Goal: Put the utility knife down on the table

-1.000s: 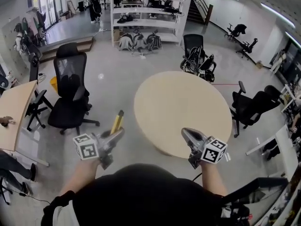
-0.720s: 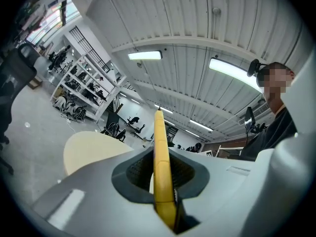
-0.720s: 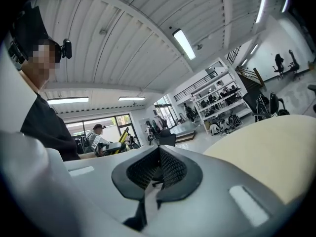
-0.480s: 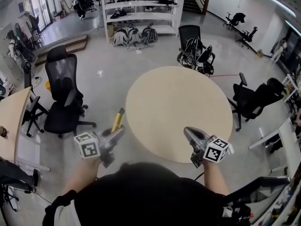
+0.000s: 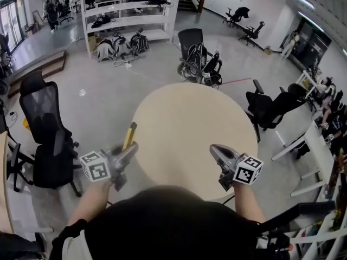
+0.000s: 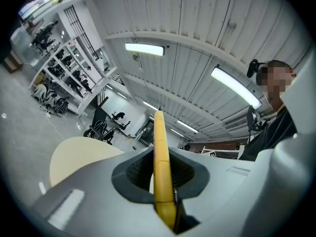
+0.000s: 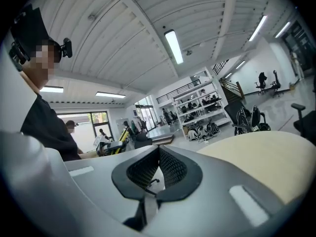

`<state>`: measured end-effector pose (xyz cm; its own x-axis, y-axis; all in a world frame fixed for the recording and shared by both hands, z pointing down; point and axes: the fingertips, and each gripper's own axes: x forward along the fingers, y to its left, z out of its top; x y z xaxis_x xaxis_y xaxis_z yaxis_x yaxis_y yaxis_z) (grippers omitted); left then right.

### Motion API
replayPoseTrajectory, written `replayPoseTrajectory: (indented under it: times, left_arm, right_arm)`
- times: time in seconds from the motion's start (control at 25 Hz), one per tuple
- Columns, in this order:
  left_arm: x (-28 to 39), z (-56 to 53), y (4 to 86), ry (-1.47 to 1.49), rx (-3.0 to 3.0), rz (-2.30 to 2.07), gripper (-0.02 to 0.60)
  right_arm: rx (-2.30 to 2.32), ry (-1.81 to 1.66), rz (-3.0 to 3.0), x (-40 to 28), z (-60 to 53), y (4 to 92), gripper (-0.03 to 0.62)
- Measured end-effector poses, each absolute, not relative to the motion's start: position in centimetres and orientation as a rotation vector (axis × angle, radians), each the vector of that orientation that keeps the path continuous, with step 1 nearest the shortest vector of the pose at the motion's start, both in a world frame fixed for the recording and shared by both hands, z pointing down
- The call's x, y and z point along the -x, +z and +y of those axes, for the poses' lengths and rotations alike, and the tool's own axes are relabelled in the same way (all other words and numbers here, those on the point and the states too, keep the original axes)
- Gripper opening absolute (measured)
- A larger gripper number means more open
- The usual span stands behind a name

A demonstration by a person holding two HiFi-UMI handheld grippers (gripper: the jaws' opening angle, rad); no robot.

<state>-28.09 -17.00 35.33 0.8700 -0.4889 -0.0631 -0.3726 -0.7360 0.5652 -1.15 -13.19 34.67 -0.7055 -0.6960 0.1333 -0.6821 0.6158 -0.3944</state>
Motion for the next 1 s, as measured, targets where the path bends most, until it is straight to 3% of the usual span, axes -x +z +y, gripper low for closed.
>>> replayPoseTrajectory:
  times: [0.28,0.56,0.84,1.0]
  left_arm:
    - [31.1,-27.7,36.0,-0.272,-2.502,-0.530,0.049]
    - [29.0,-37.0,36.2,-0.280,-2.497,-0.594,0.049]
    - [20.7,-48.0,33.8,-0.090,-2.587,-0.701,0.049]
    - [11.1,-55.0,33.8,0.046,-2.678,-0.673,0.049]
  right_arm:
    - [1.343,-0.698,2.724,3.5,-19.4,34.6,0.015]
    - [1.449,-0.753,2.645,-2.6,-22.6,36.1,0.015]
    - [1.375,-0.694,2.714,-11.1,-29.6,37.9,0.015]
    - [1.372,-0.655,2.697,-18.4,-34.2,40.3,0.015]
